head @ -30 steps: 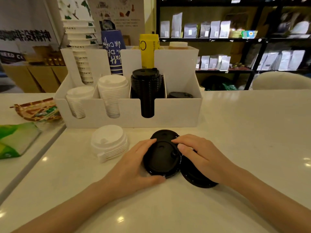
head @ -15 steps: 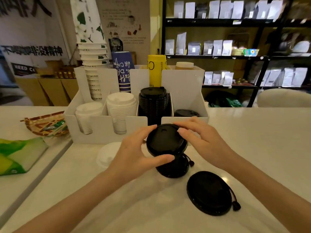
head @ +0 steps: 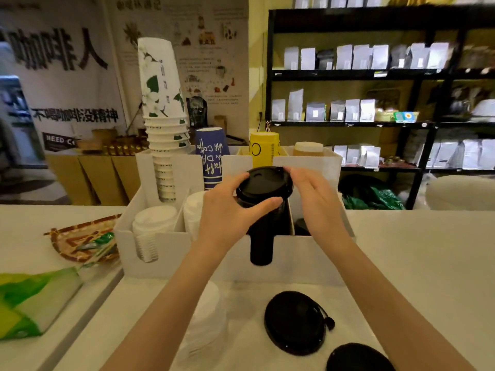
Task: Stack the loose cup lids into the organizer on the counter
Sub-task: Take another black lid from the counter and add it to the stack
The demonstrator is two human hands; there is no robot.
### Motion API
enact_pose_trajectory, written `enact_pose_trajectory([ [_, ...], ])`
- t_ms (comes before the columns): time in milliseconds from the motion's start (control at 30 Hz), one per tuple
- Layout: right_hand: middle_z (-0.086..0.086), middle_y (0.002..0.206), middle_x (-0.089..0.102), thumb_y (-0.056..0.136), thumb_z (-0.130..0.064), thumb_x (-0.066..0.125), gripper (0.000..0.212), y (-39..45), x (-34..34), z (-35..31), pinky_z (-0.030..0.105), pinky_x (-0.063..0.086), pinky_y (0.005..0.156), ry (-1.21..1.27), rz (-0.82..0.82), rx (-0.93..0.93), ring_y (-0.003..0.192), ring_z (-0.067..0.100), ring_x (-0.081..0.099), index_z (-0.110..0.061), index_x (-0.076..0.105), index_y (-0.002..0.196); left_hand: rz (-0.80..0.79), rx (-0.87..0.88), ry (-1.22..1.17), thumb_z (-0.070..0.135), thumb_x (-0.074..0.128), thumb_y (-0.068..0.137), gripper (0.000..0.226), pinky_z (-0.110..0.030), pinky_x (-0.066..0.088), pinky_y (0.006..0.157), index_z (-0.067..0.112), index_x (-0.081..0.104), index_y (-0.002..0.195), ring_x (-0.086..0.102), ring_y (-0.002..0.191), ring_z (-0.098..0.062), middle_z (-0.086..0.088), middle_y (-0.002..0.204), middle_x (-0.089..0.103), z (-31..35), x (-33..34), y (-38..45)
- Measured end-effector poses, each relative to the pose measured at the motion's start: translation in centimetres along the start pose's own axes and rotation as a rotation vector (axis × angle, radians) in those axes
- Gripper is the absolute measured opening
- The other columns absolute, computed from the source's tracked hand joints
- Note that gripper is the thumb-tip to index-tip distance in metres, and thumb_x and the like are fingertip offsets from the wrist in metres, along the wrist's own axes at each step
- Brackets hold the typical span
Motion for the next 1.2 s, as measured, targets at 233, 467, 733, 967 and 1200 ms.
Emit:
enact_pose_trajectory([
  [233, -0.019, 0.087, 0.05, 0.097, -0.026, 0.028, 0.023, 1.2, 1.4, 2.2, -0.011, 0.03, 0.062, 0.072, -0.112, 0.078, 0.071, -0.031, 0.044, -0.029, 0.05, 0.099, 0.002, -0.01, 0.09, 0.047, 0.07, 0.065, 0.051, -0.023, 0.045, 0.079, 0.02, 0.06, 0.107, 0.055, 0.092, -0.012, 0.006, 0.101, 0.065, -2.1, 2.1, 1.5],
  [467, -0.008, 0.108, 0.055, 0.097, -0.029, 0.027, 0.036, 2.1, 1.9, 4.9, -0.011, 0.031, 0.068, 0.003, -0.2, 0.115, 0.09, -0.021, 0.047, -0.018, 0.05, 0.122, -0.055, -0.026, 0.138, 0.043, 0.067, 0.071, 0.05, -0.026, 0.041, 0.086, 0.018, 0.057, 0.114, 0.054, 0.101, -0.017, -0.001, 0.111, 0.065, -2.9, 3.0, 1.8],
  [733, -0.009, 0.095, 0.055, 0.097, -0.025, 0.025, 0.033, 2.2, 1.5, 4.6, -0.01, 0.033, 0.061, 0.004, -0.193, 0.155, 0.08, -0.02, 0.049, -0.02, 0.054, 0.112, -0.169, -0.084, 0.076, 0.034, 0.065, 0.076, 0.049, -0.022, 0.039, 0.079, 0.017, 0.053, 0.12, 0.046, 0.093, -0.008, -0.003, 0.115, 0.061, -3.1, 2.9, 1.9],
  [967, 0.024, 0.109, 0.058, 0.095, -0.033, 0.029, 0.042, 1.3, 1.3, 4.1, 0.036, 0.043, 0.092, -0.114, -0.149, 0.135, 0.102, 0.025, 0.053, -0.003, 0.056, 0.107, -0.241, -0.122, 0.047, 0.032, 0.062, 0.079, 0.053, -0.022, 0.039, 0.08, 0.016, 0.046, 0.127, 0.044, 0.096, -0.007, -0.004, 0.122, 0.057, -3.4, 3.0, 1.9],
  [1200, 0.007, 0.117, 0.056, 0.096, -0.033, 0.028, 0.033, 0.6, 1.2, 3.5, 0.018, 0.041, 0.087, -0.074, -0.201, 0.131, 0.109, 0.011, 0.051, -0.022, 0.052, 0.117, -0.25, -0.12, 0.073, 0.034, 0.057, 0.082, 0.052, -0.025, 0.039, 0.088, 0.015, 0.042, 0.128, 0.044, 0.107, -0.012, -0.004, 0.124, 0.051, -3.6, 3.4, 1.8],
])
Point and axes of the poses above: each hand's wrist, its own y-axis towards the middle knuckle, its own x-axis out of the palm, z = x × y, the point moved 5 cm from there along y, towards the middle knuckle
